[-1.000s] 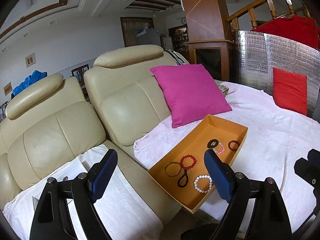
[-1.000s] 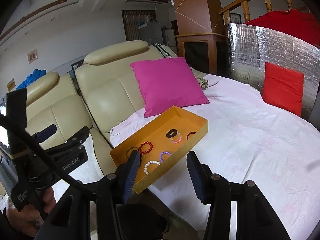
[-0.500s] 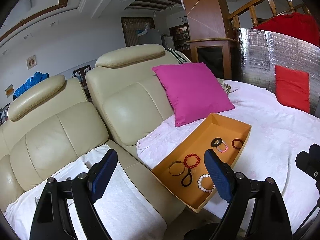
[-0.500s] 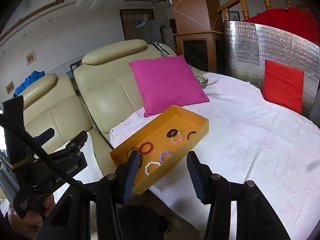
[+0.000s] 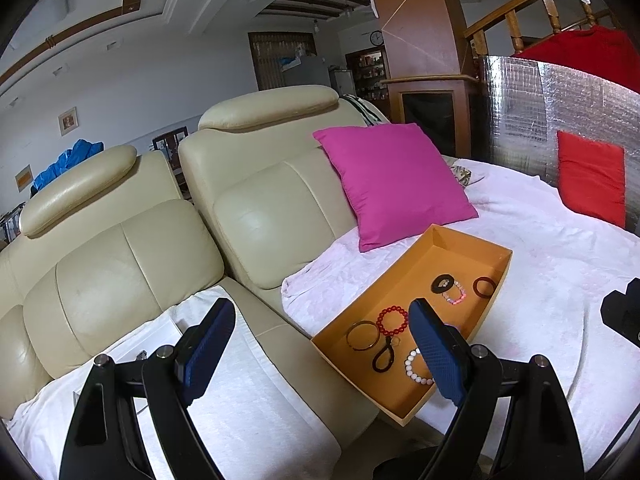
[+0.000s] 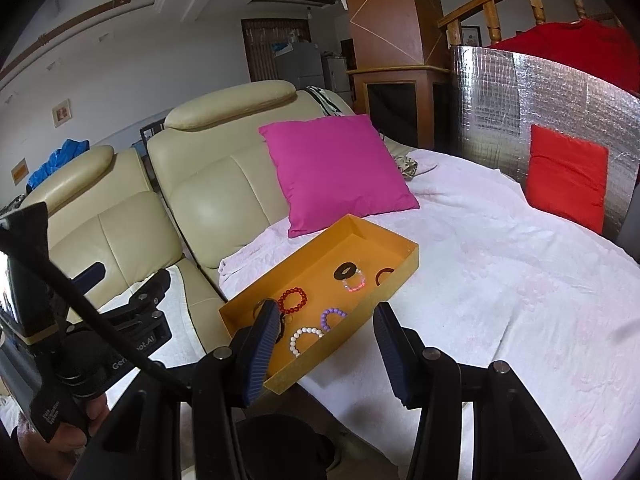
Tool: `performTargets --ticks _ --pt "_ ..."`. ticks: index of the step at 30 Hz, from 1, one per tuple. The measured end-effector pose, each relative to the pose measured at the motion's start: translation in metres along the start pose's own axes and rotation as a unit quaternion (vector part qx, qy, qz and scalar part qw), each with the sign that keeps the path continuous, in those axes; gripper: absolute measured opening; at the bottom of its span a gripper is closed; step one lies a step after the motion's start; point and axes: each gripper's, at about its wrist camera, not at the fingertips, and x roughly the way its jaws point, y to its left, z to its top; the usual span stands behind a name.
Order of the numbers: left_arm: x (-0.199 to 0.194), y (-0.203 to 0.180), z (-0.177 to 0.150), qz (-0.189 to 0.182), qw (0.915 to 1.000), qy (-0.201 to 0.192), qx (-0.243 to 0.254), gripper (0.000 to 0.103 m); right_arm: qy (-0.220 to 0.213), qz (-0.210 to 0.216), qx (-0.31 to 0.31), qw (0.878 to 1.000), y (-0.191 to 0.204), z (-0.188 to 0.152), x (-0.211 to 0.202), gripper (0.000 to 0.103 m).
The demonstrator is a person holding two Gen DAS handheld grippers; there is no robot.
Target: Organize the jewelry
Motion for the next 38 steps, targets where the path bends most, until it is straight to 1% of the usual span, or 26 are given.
performTargets --ticks 11,21,28,32,34,36,38 --pt "0.007 0.005 -0.002 0.001 1.0 0.008 -0.005 0.089 0.005 -0.004 -0.001 1.0 0.005 0.002 0.008 0.053" --pt "0.009 0.01 -0.001 -0.002 1.0 0.003 -0.006 0.089 0.005 -0.008 -0.013 1.0 0.014 0.008 0.02 0.053" --pt "0.021 0.015 0.001 0.005 0.9999 0.011 -0.012 0.089 0.006 -0.014 -0.019 1.0 0.018 0.014 0.041 0.053" --pt "0.03 0.016 0.0 0.011 0.9997 0.017 -0.012 0.089 0.01 -0.009 -0.021 1.0 0.019 0.016 0.059 0.053" --pt "0.033 0.011 0.002 0.01 0.9998 0.013 -0.01 0.089 0.007 -0.009 -0.012 1.0 0.014 0.016 0.065 0.053" --pt "0.033 0.0 0.006 0.003 1.0 0.003 -0.002 0.089 0.005 -0.011 0.013 1.0 -0.001 0.015 0.067 0.053" --pt "0.032 -0.026 0.014 -0.019 0.9996 -0.008 0.017 0.089 0.0 -0.021 0.043 0.999 -0.027 0.012 0.064 0.053"
